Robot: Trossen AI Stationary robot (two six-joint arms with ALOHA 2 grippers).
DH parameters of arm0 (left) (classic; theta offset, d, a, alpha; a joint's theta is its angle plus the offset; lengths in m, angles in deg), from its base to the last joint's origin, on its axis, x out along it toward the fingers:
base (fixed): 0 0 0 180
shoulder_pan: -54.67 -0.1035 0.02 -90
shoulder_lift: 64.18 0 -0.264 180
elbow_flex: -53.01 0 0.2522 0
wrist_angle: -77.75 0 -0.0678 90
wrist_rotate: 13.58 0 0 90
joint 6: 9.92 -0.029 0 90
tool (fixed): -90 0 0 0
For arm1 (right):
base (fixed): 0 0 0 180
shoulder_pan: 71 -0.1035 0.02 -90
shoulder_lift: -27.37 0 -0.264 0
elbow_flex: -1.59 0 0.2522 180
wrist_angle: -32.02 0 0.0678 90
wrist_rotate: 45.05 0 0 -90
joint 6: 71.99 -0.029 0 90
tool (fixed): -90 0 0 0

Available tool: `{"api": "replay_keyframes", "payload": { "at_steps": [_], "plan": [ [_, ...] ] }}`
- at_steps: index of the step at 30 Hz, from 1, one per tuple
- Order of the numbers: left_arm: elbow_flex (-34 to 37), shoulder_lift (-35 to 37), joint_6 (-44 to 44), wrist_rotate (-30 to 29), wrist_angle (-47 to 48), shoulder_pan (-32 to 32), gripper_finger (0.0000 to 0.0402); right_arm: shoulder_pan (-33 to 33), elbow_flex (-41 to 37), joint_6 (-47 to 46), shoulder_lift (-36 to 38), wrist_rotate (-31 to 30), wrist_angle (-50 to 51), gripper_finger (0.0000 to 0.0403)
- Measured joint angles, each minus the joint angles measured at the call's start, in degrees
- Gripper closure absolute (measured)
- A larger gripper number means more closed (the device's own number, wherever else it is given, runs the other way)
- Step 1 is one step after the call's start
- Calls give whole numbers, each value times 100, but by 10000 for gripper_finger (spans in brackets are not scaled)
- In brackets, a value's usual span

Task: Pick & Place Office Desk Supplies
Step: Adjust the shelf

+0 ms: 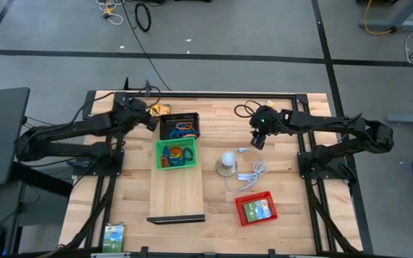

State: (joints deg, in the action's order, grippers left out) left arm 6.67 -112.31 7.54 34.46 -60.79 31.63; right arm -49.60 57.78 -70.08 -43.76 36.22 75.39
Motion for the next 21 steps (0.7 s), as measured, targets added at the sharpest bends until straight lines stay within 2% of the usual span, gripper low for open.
{"api": "replay_keyframes", "payload": {
  "at_steps": [3,7,10,12,15,19,21],
  "plan": [
    [0,-97,-34,-242,88,-9,243,-87,0,4,2,17,-7,222],
    [-215,-43,-221,-471,301,-9,309,-197,0,26,2,20,-8,222],
    [-564,65,-322,-455,906,-7,372,-273,0,26,2,20,-3,222],
    [-835,91,-316,-371,1505,7,392,-323,0,26,2,28,-3,222],
    [-1235,87,-207,91,2632,59,397,-368,0,23,2,151,-1,222],
    [-1613,-10,-65,1021,4058,193,398,-369,0,1,2,324,28,222],
    [-1686,-38,-131,1485,4472,331,398,-369,0,10,4,377,80,222]
  ]
}}
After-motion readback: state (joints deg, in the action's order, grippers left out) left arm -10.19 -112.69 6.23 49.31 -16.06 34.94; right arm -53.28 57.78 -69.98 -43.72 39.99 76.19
